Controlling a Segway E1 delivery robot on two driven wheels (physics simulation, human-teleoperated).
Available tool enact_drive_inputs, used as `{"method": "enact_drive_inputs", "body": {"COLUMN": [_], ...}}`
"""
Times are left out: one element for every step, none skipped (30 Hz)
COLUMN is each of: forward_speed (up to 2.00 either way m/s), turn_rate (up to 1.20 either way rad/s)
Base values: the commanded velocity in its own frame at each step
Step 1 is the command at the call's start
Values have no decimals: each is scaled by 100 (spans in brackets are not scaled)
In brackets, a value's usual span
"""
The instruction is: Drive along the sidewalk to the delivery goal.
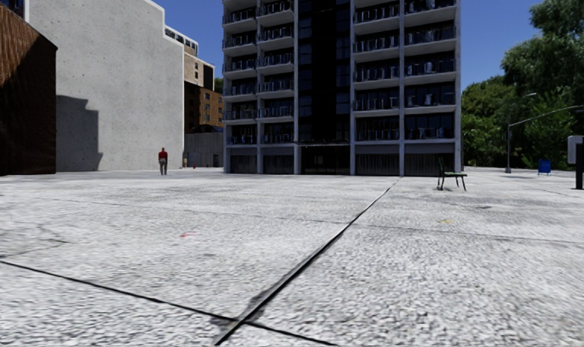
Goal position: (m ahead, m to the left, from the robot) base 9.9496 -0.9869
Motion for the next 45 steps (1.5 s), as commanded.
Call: {"method": "enact_drive_inputs", "body": {"forward_speed": [200,200,200,200,200,200,200,200,200,200,200,200,200,200,200,200,200,200,200,200,200,200,200,200,200,200,200,200,200,200,200,200,200,200,200,200,200,200,200,200,200,200,200,200,200], "turn_rate": [52,24,4,4,0,0,0,0,0,0,0,0,0,0,0,0,0,0,0,0,0,0,0,0,0,0,0,0,0,0,0,0,0,0,0,0,0,0,0,0,0,0,0,0,0]}}
